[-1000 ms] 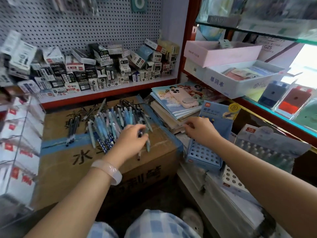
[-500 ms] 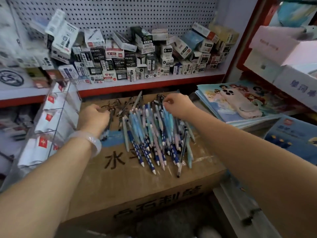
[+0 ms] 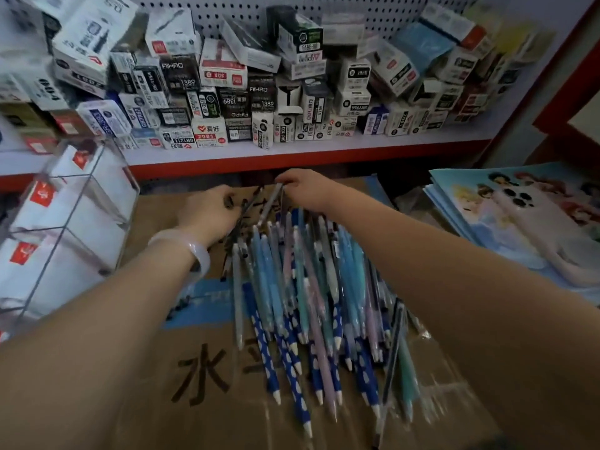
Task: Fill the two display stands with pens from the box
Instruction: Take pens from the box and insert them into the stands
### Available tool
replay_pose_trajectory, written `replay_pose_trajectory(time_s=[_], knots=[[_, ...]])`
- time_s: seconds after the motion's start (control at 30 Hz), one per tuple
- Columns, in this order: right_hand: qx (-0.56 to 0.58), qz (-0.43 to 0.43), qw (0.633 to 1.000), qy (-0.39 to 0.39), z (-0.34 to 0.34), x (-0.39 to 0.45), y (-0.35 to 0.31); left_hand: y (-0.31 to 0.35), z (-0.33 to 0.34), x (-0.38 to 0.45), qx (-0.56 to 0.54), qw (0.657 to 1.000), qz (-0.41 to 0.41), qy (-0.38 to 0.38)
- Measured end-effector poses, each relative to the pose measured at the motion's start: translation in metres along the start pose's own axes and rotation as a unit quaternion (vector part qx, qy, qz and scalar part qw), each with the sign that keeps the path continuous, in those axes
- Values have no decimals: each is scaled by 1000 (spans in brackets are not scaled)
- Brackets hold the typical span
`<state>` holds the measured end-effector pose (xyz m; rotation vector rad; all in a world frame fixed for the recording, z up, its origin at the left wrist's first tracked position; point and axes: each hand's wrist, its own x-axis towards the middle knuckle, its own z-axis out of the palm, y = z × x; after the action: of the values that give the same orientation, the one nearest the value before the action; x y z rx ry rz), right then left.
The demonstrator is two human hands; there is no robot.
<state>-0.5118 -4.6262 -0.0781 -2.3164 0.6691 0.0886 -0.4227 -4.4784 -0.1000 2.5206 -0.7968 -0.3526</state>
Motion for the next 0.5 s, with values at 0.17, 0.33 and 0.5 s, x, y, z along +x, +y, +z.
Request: replay_pose_trajectory(time_s=[0.17,0.33,0.5], knots=[[-101,32,994,-12,25,40,0,1,8,25,37,999,-19,-2],[-118,77,990,-4,38,51,-7,8,12,37,78,993,-87,-24],[-139,83,986,-26,42,46,-13,18,12,44,-2,992,-90,-93]])
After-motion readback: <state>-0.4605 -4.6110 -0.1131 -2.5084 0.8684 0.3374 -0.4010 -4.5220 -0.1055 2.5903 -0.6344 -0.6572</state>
